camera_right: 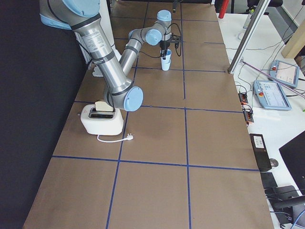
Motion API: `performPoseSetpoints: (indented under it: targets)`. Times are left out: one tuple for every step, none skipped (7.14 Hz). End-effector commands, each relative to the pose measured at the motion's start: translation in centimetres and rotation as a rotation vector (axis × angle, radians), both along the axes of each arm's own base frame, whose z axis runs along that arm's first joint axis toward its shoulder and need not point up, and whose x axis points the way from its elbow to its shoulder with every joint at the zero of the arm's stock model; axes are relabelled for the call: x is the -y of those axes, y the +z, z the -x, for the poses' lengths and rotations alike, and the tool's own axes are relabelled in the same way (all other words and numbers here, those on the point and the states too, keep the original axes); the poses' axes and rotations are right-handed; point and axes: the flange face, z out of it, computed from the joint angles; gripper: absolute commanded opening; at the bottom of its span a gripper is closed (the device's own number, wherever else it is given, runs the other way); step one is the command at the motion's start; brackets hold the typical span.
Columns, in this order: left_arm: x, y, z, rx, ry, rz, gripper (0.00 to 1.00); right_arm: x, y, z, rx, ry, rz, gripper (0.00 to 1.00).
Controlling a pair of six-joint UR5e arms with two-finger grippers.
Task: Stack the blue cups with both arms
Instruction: 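Carry the cup with the right gripper and drop it into the center cup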
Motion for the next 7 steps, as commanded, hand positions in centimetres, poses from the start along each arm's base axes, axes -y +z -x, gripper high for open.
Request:
performPoseSetpoints:
  targets:
    - [-0.2, 1.7, 1.6, 0.0, 0.025, 0.001, 1.0, -0.2, -2.8, 7.1, -0.044, 0.023, -0.003, 0.0]
    - [-1.0, 4.3, 3.2, -0.007, 0.074, 0.002, 1.0, 0.2, -3.9, 7.9, -0.042, 0.022, -0.006, 0.0]
    - [-0.7, 4.7, 5.2, -0.011, 0.055, 0.0, 1.0, 1.2, -4.1, 9.4, -0.064, 0.024, 0.007, 0.0]
    - [-0.6, 4.6, 5.3, -0.015, 0.053, 0.001, 1.0, 1.2, -4.0, 9.5, -0.068, 0.02, 0.008, 0.0]
    - [-0.4, 4.9, 5.3, -0.015, 0.05, 0.01, 1.0, 1.0, -4.2, 9.3, -0.066, 0.019, 0.01, 0.0]
    - [-0.3, 4.9, 5.3, -0.015, 0.05, 0.01, 1.0, 1.1, -3.7, 9.4, -0.073, 0.018, 0.016, 0.0]
    - [-0.4, 4.9, 5.3, -0.021, 0.052, 0.012, 1.0, 1.1, -3.3, 9.4, -0.08, 0.018, 0.02, 0.0]
